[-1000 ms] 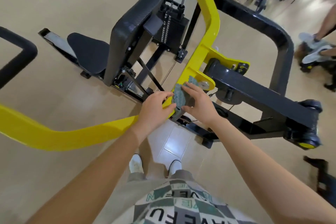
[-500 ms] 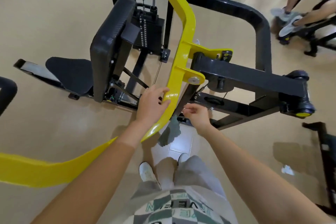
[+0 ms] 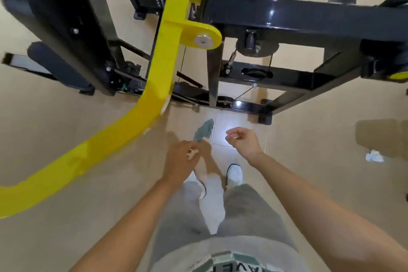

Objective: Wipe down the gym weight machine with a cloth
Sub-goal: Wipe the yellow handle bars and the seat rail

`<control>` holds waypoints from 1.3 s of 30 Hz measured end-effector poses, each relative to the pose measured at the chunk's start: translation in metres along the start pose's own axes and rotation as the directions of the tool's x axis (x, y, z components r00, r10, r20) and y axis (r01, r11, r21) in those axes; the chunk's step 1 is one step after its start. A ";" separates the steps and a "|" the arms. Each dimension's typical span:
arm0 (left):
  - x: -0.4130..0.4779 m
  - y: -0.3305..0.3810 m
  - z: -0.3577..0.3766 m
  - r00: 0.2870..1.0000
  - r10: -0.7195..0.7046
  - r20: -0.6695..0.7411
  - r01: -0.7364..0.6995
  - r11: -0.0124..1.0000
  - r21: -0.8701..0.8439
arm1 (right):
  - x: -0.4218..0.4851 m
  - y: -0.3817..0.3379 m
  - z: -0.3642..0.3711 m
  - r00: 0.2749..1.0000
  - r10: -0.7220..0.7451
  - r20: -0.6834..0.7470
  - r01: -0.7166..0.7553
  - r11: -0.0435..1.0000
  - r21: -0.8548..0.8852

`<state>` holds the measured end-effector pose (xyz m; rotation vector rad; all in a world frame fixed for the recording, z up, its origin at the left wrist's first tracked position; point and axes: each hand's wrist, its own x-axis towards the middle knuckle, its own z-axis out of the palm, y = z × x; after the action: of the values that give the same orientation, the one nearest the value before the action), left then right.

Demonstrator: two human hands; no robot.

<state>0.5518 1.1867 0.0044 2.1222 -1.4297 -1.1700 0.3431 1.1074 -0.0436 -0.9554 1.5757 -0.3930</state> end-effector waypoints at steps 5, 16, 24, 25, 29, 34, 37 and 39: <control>0.058 -0.061 0.086 0.949 -0.311 0.048 0.314 0.943 -0.108 | 0.050 0.085 0.001 0.999 0.040 0.024 -0.039 0.998 -0.044; 0.219 -0.257 0.300 0.917 -0.383 0.110 0.385 0.923 0.003 | 0.232 0.311 0.088 0.992 0.093 0.090 -0.075 0.979 -0.191; 0.341 -0.403 0.416 0.902 -0.411 0.130 0.406 0.912 0.062 | 0.363 0.438 0.160 0.992 0.077 0.104 -0.050 0.970 -0.239; 0.351 -0.415 0.426 0.890 -0.432 0.149 0.427 0.902 0.065 | 0.371 0.448 0.165 0.992 0.082 0.093 -0.058 0.970 -0.234; 0.377 -0.445 0.450 0.860 -0.477 0.182 0.473 0.878 0.069 | 0.387 0.472 0.174 0.991 0.100 0.089 -0.079 0.974 -0.213; 0.379 -0.441 0.444 0.906 -0.419 -0.060 0.416 0.908 -0.055 | 0.375 0.472 0.172 0.986 0.147 0.075 -0.134 0.979 -0.154; 0.355 -0.412 0.417 0.923 -0.340 -0.179 0.328 0.940 -0.095 | 0.360 0.452 0.161 0.993 0.109 0.037 -0.104 0.988 -0.117; 0.333 -0.389 0.394 0.959 -0.243 -0.146 0.231 0.968 -0.095 | 0.342 0.429 0.152 0.996 0.057 0.067 -0.053 0.997 -0.062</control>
<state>0.5385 1.1330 -0.6393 2.3224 -1.0676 -1.0914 0.3416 1.1484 -0.6110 -0.9596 1.5544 -0.2730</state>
